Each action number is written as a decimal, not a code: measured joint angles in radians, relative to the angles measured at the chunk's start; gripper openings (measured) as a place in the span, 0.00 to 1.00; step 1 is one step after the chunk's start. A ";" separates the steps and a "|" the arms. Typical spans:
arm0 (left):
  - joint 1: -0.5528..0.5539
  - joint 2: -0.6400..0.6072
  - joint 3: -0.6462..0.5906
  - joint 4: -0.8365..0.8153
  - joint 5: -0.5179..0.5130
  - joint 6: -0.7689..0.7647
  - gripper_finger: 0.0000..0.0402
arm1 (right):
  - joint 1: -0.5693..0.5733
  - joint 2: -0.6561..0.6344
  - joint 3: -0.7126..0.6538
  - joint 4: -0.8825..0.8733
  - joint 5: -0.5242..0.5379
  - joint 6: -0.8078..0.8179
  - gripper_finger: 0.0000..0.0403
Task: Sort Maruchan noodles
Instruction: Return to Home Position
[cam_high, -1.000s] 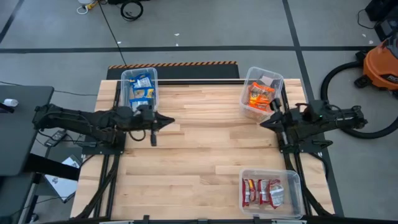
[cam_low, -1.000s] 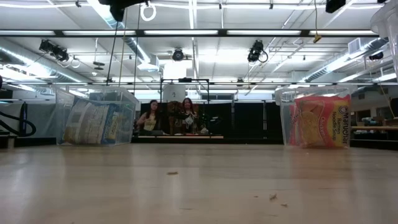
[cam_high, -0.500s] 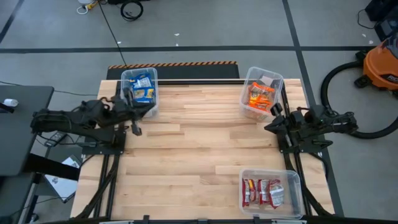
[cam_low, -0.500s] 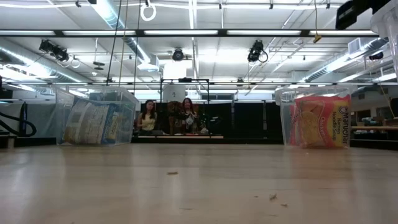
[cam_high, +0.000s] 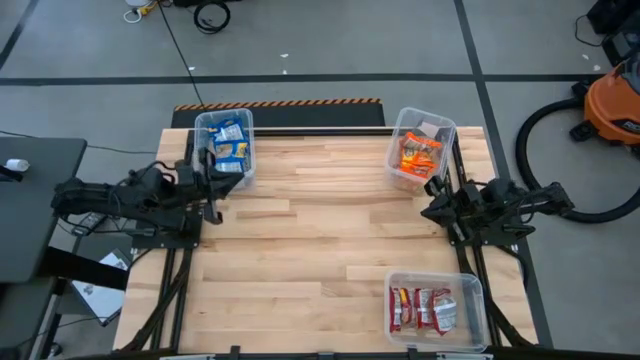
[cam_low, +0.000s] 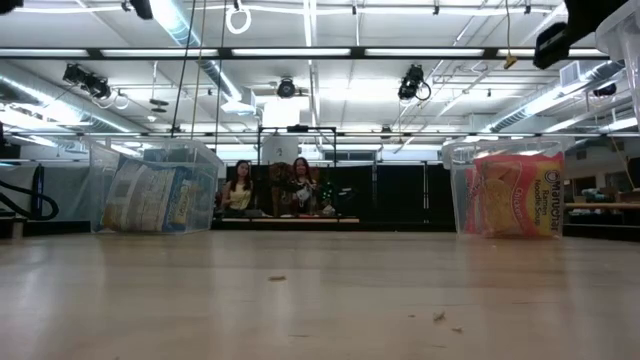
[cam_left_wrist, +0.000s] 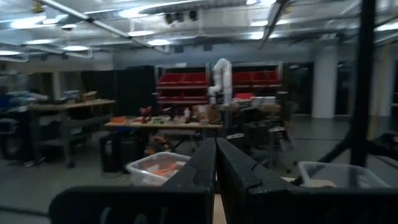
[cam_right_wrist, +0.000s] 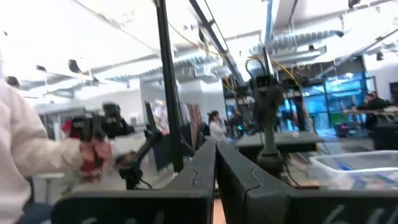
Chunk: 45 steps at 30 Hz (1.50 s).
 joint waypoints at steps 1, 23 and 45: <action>0.000 -0.005 -0.033 0.032 0.019 0.000 0.05 | 0.000 0.000 -0.028 0.042 -0.002 0.013 0.04; -0.002 -0.479 -0.321 -0.249 0.134 -0.101 0.05 | -0.074 -0.002 -0.062 -0.018 -0.079 0.032 0.04; -0.002 -0.469 -0.479 -0.138 0.151 -0.054 0.05 | -0.191 0.003 -0.062 -0.319 0.101 0.005 0.04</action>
